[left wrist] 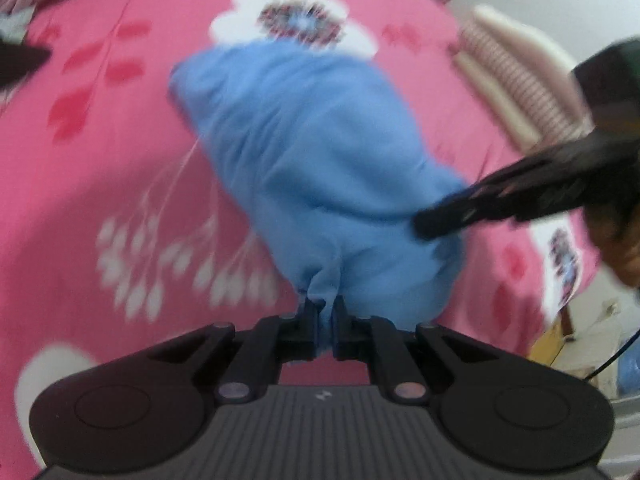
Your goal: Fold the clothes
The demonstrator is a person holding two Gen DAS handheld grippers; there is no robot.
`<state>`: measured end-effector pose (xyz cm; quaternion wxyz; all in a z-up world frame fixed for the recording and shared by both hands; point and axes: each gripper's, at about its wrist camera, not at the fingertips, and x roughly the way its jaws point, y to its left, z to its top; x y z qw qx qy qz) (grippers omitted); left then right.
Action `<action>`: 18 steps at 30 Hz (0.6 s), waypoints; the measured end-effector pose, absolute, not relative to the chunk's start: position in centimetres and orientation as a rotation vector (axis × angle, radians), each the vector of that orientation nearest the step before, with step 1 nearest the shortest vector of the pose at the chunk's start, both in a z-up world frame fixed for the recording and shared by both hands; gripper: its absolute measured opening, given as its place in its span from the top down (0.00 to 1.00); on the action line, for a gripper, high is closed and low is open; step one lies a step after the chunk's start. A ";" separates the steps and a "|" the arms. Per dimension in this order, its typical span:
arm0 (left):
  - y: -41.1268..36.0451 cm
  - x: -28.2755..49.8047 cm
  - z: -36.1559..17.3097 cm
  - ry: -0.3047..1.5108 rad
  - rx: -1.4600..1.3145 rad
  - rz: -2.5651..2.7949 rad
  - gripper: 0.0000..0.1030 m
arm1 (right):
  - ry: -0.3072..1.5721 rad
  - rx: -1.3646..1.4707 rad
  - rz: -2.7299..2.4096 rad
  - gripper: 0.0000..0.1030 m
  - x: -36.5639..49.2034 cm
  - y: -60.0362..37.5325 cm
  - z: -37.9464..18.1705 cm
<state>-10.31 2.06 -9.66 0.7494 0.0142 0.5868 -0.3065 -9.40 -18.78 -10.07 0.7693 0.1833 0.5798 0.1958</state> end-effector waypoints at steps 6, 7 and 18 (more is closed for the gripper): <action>4.4 -10.6 -9.2 1.286 0.039 -0.662 0.91 | 1.175 0.504 0.324 0.74 -8.7 -21.3 -7.1; 4.6 -10.6 -9.0 1.284 0.046 -0.666 0.91 | 1.141 0.516 0.279 0.62 -8.4 -22.2 -6.7; 6.9 -10.5 -7.5 1.265 -0.008 -0.611 0.67 | 1.094 0.616 0.126 0.97 -6.9 -23.9 -10.5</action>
